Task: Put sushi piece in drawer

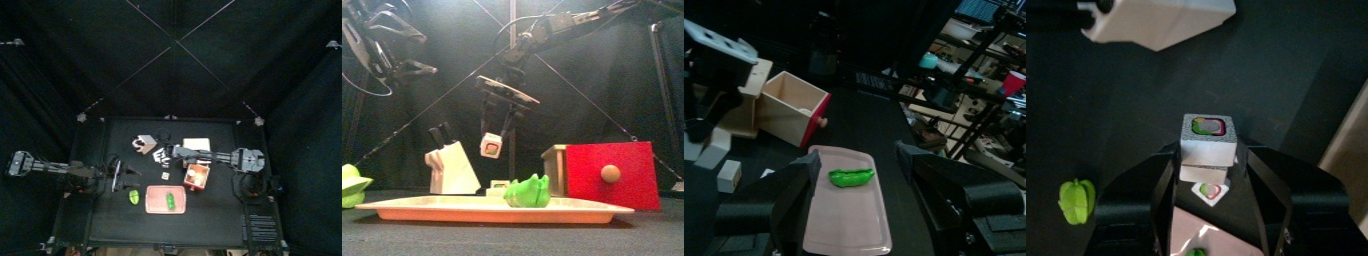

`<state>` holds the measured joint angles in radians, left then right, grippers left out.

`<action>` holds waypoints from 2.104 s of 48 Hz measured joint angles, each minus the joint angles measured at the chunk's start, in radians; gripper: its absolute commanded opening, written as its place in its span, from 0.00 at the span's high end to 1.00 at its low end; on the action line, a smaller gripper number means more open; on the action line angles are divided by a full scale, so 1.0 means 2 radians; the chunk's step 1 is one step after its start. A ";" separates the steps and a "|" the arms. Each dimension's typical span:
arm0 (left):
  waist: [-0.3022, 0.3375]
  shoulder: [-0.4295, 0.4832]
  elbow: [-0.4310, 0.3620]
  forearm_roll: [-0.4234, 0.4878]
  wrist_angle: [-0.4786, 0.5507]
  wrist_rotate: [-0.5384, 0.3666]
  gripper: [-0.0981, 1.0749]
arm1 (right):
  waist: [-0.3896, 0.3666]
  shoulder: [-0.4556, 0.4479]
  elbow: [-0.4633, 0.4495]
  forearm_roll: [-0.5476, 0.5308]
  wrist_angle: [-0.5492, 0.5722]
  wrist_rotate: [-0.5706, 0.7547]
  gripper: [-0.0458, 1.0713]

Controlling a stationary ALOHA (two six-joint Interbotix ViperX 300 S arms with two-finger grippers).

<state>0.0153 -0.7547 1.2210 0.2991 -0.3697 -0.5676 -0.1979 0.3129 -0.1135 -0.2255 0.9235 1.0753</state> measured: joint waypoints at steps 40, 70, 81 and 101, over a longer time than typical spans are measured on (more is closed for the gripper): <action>0.002 0.001 0.001 -0.001 0.000 0.000 0.11 | 0.115 -0.162 0.147 -0.091 -0.017 0.120 0.31; 0.008 0.000 0.003 -0.001 0.000 0.000 0.11 | 0.173 -0.301 0.347 -0.207 -0.015 0.336 0.31; 0.008 0.000 0.004 -0.001 0.000 0.000 0.11 | 0.186 -0.307 0.390 -0.211 -0.016 0.360 0.31; 0.009 0.000 0.006 -0.001 0.000 0.000 0.11 | 0.189 -0.275 0.403 -0.206 -0.017 0.360 0.30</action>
<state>0.0337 -0.7547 1.2333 0.2976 -0.3697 -0.5676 0.1810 -0.2378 0.6934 -0.6381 0.8897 1.7963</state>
